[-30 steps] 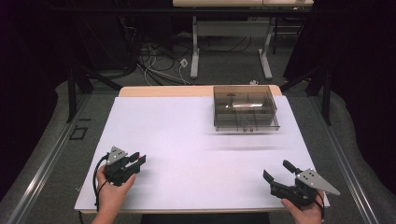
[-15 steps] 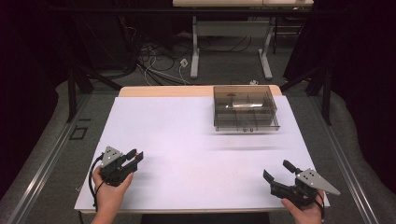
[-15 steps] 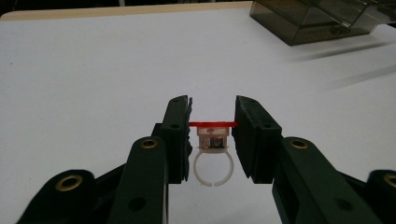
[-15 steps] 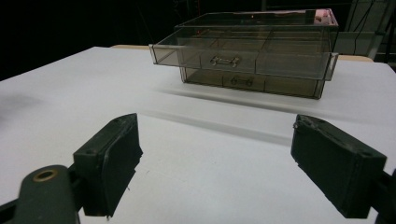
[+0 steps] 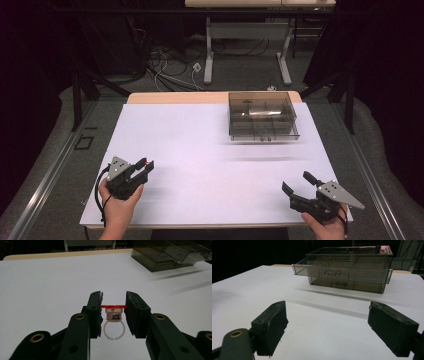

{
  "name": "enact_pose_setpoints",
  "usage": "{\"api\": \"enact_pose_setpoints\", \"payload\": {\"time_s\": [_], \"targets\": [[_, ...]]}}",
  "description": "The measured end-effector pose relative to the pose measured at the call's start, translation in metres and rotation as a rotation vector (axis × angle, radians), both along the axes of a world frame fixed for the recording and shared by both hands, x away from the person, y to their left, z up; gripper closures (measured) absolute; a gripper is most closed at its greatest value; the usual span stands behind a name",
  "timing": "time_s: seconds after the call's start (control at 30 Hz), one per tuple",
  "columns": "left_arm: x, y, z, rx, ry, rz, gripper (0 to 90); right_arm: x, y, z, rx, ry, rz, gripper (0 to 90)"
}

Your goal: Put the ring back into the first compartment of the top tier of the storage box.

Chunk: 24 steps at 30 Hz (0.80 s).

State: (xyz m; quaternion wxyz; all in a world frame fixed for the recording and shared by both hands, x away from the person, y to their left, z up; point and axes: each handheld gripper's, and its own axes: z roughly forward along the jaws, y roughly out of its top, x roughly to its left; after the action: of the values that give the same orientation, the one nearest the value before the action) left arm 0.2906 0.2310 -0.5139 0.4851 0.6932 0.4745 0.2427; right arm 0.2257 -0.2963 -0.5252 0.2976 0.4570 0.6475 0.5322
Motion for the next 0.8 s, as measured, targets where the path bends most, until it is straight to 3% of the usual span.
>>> {"api": "enact_pose_setpoints", "payload": {"time_s": [0.37,0.8], "targets": [[0.004,-0.016,0.011,-0.021,-0.016,-0.048,66.4,-0.002,0.002,-0.001,-0.008,-0.001,0.000,14.9],[0.026,-0.047,0.027,-0.036,-0.026,-0.104,66.4,-0.002,0.000,-0.001,-0.005,0.002,-0.008,14.9]]}}
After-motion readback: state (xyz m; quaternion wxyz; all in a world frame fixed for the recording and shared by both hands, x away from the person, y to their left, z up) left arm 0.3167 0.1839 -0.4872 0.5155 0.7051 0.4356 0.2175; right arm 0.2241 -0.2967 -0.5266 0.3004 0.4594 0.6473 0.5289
